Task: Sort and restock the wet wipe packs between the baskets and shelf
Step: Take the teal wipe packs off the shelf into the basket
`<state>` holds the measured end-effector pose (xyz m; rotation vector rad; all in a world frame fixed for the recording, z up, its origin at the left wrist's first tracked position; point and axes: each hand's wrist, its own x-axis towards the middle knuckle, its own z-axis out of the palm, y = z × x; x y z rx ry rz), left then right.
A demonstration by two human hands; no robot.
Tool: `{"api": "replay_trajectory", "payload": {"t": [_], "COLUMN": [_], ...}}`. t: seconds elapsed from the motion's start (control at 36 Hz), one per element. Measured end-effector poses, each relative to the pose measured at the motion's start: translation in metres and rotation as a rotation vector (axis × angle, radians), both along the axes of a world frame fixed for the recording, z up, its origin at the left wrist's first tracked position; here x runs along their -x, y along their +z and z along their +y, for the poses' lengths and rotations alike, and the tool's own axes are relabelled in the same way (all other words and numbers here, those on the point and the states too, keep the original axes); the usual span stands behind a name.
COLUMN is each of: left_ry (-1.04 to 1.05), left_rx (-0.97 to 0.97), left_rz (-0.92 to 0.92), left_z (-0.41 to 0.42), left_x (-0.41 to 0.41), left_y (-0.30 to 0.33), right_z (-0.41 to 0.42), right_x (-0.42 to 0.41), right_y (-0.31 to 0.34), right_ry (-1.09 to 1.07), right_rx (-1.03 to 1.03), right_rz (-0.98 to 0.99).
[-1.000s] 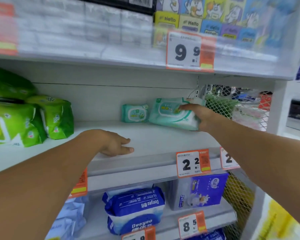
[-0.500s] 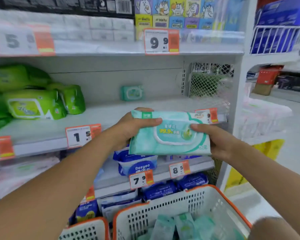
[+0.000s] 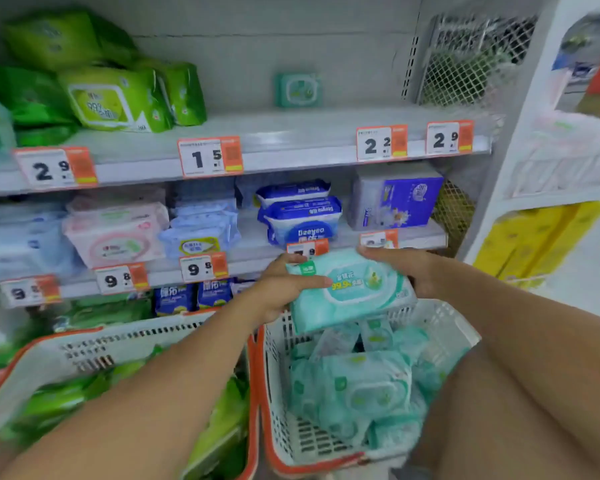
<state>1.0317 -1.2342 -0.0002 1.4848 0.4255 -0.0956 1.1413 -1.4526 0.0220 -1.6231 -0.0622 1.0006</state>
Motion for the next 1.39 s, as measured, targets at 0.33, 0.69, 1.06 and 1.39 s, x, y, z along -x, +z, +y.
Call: {"api": "replay_trajectory", "payload": {"t": [0.33,0.69,1.06,1.39], "left_ry": [-0.009,-0.125,-0.207,-0.581], "left_rx": [-0.060,-0.532,-1.559,-1.292], "left_rz": [0.048,-0.337,0.015,0.414], "left_z": [-0.085,-0.015,0.138,0.189], "left_x": [0.022,-0.044,-0.115,-0.188], "left_y": [-0.099,0.052,0.206,0.213], "right_z": [-0.031,0.014,0.149,0.242], "right_x": [0.007,-0.010,-0.111,-0.277], "right_y": [-0.025,0.002,0.214,0.176], "right_ry": [0.121,-0.024,-0.037,0.001], "right_rx": [0.982,0.745,0.321,0.499], "right_rz": [-0.552,-1.065,-1.161,-1.033]}}
